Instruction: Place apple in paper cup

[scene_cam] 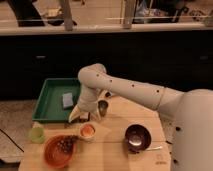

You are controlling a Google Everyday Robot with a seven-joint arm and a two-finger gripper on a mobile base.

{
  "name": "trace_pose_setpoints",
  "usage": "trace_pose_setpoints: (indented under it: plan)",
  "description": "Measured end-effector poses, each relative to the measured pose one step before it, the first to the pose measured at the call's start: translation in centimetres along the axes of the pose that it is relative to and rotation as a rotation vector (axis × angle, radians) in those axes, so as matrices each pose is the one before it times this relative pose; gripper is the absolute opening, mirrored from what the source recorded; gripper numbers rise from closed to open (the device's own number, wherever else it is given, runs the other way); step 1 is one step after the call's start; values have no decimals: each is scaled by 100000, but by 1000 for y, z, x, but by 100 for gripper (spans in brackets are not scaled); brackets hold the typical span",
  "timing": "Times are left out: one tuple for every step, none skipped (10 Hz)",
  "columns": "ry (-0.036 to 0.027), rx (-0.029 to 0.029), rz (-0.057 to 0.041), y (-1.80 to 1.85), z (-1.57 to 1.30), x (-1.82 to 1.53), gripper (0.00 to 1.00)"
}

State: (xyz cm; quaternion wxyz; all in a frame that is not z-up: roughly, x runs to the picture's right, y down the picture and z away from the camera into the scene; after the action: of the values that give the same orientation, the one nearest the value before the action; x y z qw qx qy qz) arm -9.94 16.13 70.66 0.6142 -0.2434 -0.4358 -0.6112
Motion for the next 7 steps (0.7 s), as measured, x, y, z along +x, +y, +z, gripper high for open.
trace_pose_setpoints:
  plan:
    - [31,438,-283,4,74,-24,80]
    - [119,291,-104,34,-22,-15,80]
    - [9,3,51,33,-9,-3,80]
    - [-28,-24,-87,-46,16,-2,80]
    - [-20,-15,-73,-37,7,-5,80]
    - [-2,-2,20,9,1,1,80]
    - [-1,0,-6,-2,-1,0,80]
